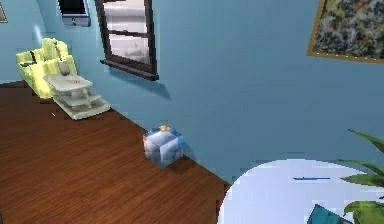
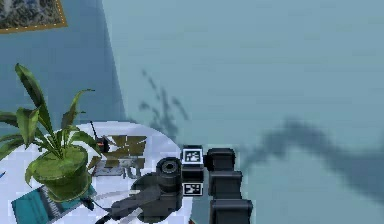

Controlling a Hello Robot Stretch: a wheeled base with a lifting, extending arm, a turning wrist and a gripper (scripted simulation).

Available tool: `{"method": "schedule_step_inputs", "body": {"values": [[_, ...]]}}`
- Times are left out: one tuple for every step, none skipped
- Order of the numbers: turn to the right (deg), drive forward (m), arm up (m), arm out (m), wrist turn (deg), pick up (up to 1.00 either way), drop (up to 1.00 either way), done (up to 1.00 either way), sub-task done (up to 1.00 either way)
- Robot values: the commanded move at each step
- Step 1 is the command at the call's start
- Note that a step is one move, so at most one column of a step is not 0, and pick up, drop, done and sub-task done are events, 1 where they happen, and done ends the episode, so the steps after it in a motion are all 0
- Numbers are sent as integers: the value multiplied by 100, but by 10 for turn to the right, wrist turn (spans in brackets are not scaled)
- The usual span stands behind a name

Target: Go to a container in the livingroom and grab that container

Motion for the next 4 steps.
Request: {"method": "schedule_step_inputs", "body": {"values": [[0, 0, 0, 0, 450, 0, 0, 0, 0], [0, 0, 0, 0, 210, 0, 0, 0, 0], [0, 0, -30, 0, 0, 0, 0, 0, 0], [0, 0, 0, 0, 0, 100, 0, 0, 0]]}}
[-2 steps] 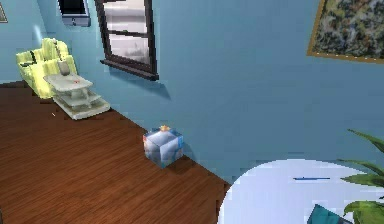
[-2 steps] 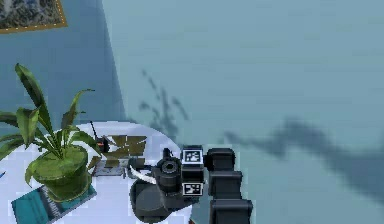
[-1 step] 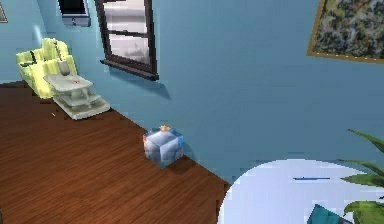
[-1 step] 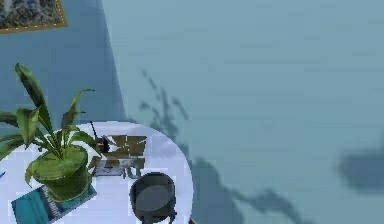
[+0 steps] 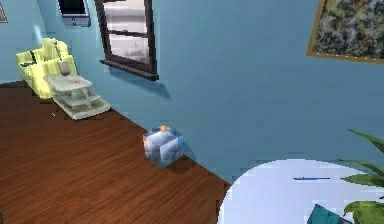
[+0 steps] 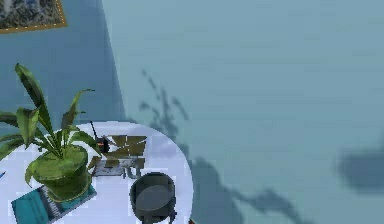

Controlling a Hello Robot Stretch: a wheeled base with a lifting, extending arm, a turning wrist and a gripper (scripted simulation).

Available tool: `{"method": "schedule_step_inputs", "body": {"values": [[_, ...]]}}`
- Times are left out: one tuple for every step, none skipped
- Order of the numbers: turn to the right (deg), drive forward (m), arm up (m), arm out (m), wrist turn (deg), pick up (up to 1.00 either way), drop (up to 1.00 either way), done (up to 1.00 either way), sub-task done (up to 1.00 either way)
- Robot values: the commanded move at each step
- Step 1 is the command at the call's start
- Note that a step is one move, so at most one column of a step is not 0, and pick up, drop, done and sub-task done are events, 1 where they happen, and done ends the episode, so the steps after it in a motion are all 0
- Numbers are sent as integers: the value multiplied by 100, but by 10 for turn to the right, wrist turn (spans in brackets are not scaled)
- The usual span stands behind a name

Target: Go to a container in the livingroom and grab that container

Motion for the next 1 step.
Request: {"method": "schedule_step_inputs", "body": {"values": [[0, 0, 10, 0, 0, 0, 0, 0, 0]]}}
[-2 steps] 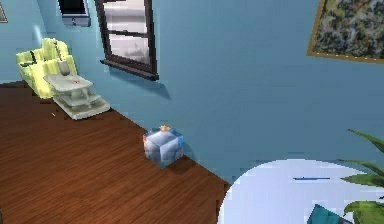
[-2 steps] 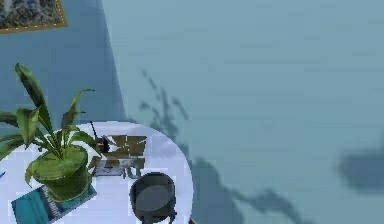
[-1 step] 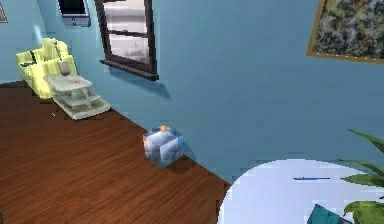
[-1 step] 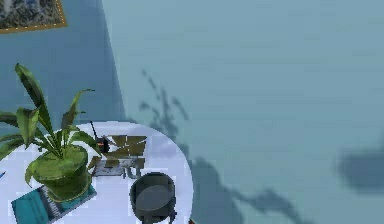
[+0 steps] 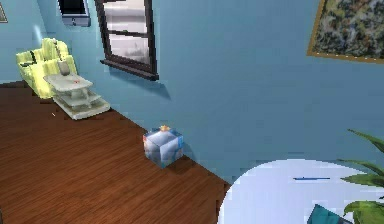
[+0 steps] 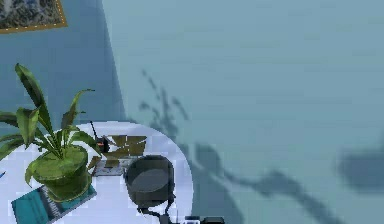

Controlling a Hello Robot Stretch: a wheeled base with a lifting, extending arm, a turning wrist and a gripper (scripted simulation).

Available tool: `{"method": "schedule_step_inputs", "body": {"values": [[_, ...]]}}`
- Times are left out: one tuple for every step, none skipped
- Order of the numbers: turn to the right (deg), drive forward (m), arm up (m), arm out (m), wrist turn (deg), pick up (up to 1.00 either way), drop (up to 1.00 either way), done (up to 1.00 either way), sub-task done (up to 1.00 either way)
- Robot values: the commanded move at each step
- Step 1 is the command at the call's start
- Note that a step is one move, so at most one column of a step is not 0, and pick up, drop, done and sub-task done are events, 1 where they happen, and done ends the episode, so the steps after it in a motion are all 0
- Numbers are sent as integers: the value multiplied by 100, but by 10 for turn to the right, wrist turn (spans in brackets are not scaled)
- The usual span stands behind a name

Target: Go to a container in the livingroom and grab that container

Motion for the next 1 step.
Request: {"method": "schedule_step_inputs", "body": {"values": [[0, 0, 0, 0, 0, 0, 0, 100, 0]]}}
